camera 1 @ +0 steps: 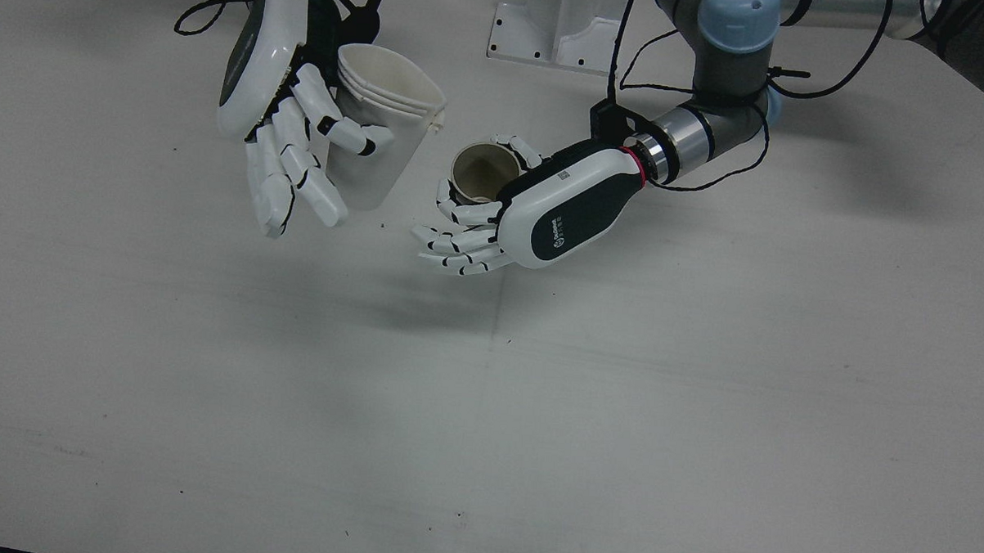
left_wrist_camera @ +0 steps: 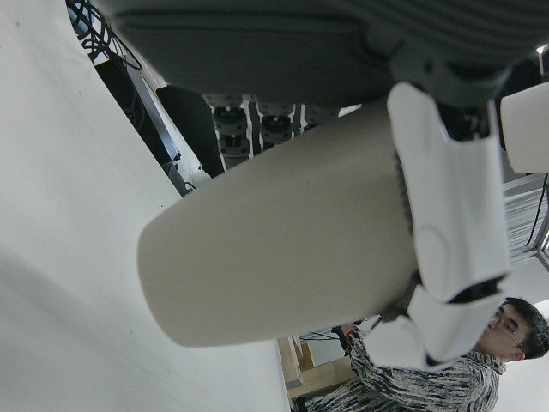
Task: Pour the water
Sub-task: 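Tilt the right hand's cup over the left hand's cup to pour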
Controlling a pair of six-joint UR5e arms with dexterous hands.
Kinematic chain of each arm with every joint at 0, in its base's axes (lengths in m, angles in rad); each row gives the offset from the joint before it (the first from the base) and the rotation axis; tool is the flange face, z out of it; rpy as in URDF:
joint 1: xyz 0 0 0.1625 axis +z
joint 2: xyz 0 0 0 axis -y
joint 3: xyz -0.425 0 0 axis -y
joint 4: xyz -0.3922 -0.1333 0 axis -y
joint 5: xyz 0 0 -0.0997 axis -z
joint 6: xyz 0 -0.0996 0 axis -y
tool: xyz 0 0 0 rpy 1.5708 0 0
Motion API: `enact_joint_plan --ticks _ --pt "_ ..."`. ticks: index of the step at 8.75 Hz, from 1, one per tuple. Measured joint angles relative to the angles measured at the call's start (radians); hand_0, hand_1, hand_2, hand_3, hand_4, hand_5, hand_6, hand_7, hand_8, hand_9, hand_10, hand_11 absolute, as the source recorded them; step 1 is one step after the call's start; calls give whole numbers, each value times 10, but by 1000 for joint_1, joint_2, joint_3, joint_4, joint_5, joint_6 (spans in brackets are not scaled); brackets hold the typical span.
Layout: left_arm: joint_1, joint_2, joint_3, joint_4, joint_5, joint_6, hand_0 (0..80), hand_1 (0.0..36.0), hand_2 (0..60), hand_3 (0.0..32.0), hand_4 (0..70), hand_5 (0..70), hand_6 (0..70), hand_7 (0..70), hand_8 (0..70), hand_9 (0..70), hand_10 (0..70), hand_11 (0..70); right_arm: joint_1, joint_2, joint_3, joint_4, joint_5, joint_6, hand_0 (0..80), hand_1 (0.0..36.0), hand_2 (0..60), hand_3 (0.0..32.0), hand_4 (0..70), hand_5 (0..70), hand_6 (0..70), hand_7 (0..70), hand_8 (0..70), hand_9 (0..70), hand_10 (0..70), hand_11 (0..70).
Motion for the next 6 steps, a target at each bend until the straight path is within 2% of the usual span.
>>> enact_joint_plan --ticks 1,3,6 --pt "0 0 0 0 0 1 554 360 600 0 394 698 177 289 131 206 106 180 -23 -4 41 -1 -26 -92 463 275 600 0 231 700 112 161 28 60 55 94" --pt "-4 2 1 0 1 -1 555 360 600 0 393 696 176 287 131 205 106 180 -40 -29 87 -7 -69 -195 463 289 600 0 226 700 111 157 25 55 54 93" --pt "-10 6 1 0 2 -4 554 360 600 0 389 691 174 283 131 206 107 181 -40 -82 161 -29 -100 -336 453 293 600 0 222 700 102 135 27 56 58 99"
